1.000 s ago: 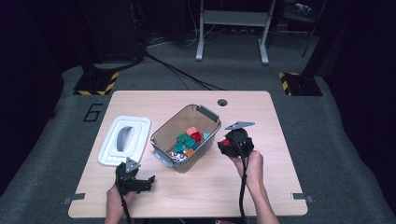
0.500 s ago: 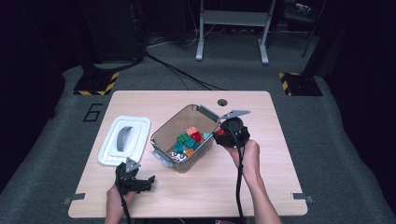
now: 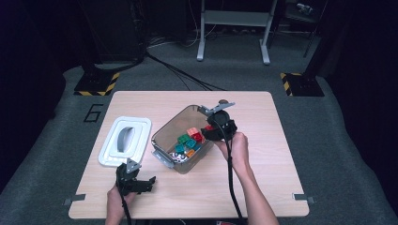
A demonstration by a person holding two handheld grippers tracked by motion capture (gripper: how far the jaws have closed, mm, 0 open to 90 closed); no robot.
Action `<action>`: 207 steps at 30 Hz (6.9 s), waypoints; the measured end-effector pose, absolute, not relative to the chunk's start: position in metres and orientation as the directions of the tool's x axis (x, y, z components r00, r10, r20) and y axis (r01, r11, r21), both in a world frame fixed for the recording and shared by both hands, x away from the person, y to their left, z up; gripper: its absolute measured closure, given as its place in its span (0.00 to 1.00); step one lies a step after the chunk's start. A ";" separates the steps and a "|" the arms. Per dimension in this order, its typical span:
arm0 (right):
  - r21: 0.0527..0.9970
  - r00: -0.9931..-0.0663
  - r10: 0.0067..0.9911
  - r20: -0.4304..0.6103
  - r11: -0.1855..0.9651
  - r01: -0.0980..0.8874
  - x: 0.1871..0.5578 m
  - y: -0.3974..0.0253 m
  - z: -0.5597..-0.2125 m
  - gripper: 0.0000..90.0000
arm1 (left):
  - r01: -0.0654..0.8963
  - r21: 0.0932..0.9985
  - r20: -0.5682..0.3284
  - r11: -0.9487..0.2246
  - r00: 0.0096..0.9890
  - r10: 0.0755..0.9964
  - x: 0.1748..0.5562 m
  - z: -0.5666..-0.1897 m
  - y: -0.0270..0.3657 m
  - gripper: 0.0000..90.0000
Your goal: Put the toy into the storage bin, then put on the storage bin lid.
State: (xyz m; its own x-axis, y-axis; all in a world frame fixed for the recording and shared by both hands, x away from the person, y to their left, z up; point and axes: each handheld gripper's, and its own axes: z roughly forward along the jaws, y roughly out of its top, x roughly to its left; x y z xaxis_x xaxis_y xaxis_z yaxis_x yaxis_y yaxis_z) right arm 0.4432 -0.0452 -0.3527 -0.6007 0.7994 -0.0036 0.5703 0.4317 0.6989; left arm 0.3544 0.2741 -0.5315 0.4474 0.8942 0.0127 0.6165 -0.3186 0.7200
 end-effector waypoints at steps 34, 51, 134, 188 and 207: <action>0.634 -0.703 0.711 0.007 0.540 0.553 0.435 -0.022 -0.378 0.38 | 0.617 0.719 0.011 -0.318 0.448 0.894 0.354 -0.531 0.274 0.02; 0.680 -0.582 0.807 0.099 0.372 0.632 0.395 -0.104 -0.424 0.05 | 0.620 0.719 0.003 -0.314 0.449 0.894 0.354 -0.531 0.274 0.02; 0.718 -0.390 0.921 -0.001 0.272 0.641 0.382 -0.150 -0.530 0.01 | 0.765 0.623 -0.014 -0.161 0.217 0.976 0.498 -0.481 0.346 0.28; 0.721 -0.392 0.920 0.000 0.272 0.637 0.383 -0.150 -0.530 0.02 | 0.588 0.771 -0.009 -0.245 0.394 0.919 0.479 -0.336 0.350 0.74; 0.722 -0.392 0.920 0.002 0.270 0.637 0.383 -0.150 -0.530 0.02 | 0.550 0.756 -0.055 -0.355 0.593 0.803 0.478 -0.308 0.285 0.74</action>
State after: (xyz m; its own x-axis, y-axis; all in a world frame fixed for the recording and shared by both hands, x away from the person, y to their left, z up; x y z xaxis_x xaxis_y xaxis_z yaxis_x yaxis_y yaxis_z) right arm 0.3825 -0.1497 -0.5299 -0.3923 0.9198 0.0024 0.6370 0.2698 0.7221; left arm 0.4778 0.2850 -0.3082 0.5935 0.8030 -0.0552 0.5502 -0.3547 0.7560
